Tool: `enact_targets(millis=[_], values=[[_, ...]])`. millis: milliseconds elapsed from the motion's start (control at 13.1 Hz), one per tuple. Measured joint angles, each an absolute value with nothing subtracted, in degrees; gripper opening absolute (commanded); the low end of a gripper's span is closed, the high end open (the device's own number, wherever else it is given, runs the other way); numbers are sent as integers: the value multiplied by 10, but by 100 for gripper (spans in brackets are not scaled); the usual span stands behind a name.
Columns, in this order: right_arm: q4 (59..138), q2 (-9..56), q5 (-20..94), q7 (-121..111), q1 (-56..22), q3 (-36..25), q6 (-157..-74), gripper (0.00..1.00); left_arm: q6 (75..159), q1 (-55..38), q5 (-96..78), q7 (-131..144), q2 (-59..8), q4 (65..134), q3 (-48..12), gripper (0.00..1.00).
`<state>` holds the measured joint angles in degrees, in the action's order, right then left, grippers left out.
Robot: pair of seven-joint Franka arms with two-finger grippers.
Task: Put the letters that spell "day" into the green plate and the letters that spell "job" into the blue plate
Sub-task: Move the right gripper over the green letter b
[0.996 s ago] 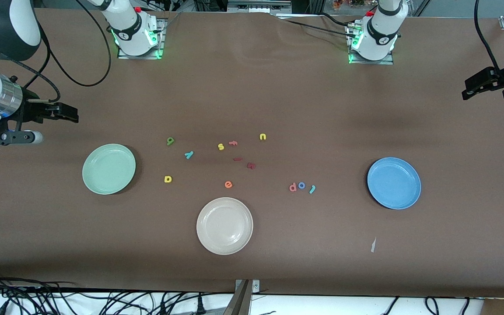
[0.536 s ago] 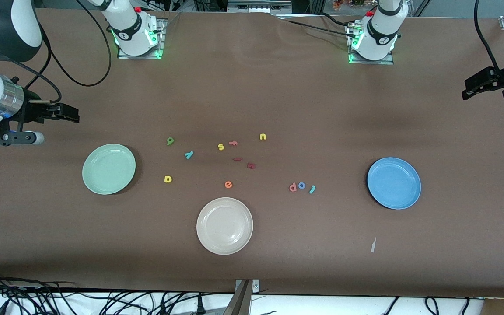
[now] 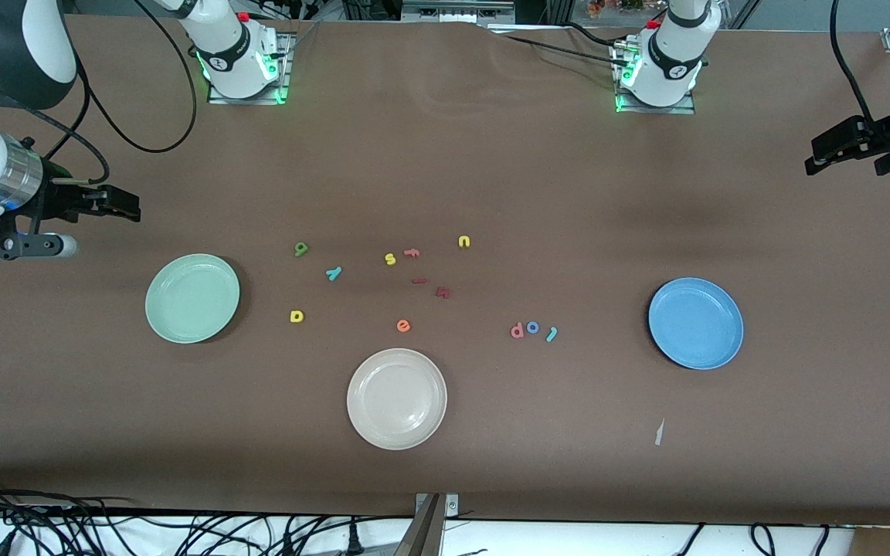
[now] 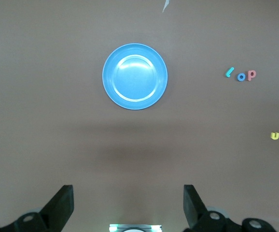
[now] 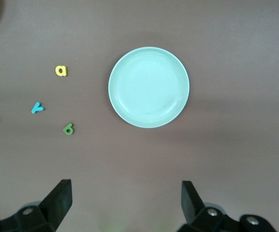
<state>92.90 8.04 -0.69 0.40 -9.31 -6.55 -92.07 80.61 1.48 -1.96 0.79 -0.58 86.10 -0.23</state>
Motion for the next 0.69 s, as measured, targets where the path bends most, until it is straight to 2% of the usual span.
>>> enact_targets(millis=[383,689], values=[[930,111,-27,5,-143,-55,-966,100,795,17,-22,8,-6,859,0,100],[932,119,-17,45,-155,-46,-968,100,794,17,-22,8,-6,859,1,100]])
